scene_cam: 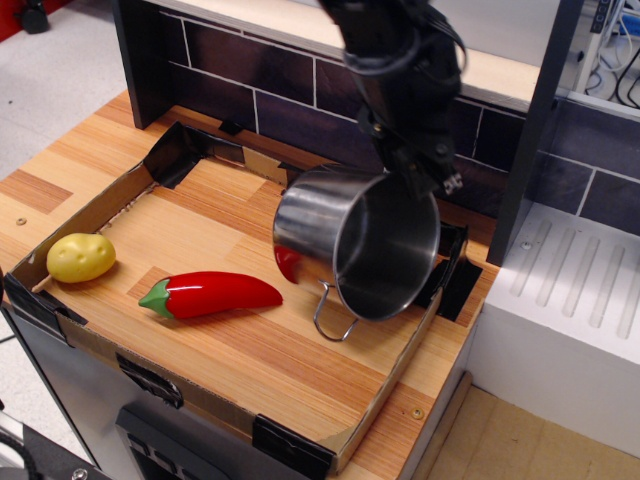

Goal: Upright metal pot

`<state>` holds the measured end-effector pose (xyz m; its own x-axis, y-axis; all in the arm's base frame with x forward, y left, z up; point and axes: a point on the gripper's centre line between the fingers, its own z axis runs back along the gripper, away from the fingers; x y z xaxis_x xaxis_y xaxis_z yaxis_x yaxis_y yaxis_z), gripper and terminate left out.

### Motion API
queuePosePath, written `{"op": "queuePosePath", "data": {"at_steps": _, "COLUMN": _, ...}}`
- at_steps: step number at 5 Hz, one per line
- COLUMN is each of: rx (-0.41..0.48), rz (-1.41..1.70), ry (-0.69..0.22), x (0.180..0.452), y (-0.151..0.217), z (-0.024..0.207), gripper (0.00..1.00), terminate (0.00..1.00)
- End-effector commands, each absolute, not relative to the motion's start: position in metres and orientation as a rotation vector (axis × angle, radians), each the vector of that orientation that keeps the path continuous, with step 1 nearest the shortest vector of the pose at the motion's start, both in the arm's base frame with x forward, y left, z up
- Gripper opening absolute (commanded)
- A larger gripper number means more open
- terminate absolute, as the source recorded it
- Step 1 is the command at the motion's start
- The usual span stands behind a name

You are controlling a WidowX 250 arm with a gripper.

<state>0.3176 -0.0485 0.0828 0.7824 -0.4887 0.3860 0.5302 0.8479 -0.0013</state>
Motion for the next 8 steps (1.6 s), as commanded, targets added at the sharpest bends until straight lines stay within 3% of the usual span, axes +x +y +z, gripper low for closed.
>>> {"op": "queuePosePath", "data": {"at_steps": 1, "rx": -0.356, "rz": -0.458, "ry": -0.468, "x": 0.318, "y": -0.024, "z": 0.091, "gripper": 0.00, "terminate": 0.00}}
{"op": "queuePosePath", "data": {"at_steps": 2, "rx": -0.401, "rz": -0.424, "ry": -0.447, "x": 0.319, "y": -0.014, "z": 0.084, "gripper": 0.00, "terminate": 0.00}}
{"op": "queuePosePath", "data": {"at_steps": 3, "rx": -0.365, "rz": -0.404, "ry": -0.438, "x": 0.317, "y": -0.005, "z": 0.074, "gripper": 0.00, "terminate": 0.00}}
{"op": "queuePosePath", "data": {"at_steps": 4, "rx": -0.217, "rz": -0.408, "ry": -0.451, "x": 0.315, "y": 0.010, "z": 0.058, "gripper": 1.00, "terminate": 0.00}}
{"op": "queuePosePath", "data": {"at_steps": 5, "rx": -0.134, "rz": -0.467, "ry": -0.481, "x": 0.311, "y": 0.015, "z": 0.052, "gripper": 1.00, "terminate": 0.00}}
{"op": "queuePosePath", "data": {"at_steps": 8, "rx": -0.126, "rz": -0.474, "ry": -0.537, "x": 0.307, "y": 0.013, "z": 0.049, "gripper": 1.00, "terminate": 0.00}}
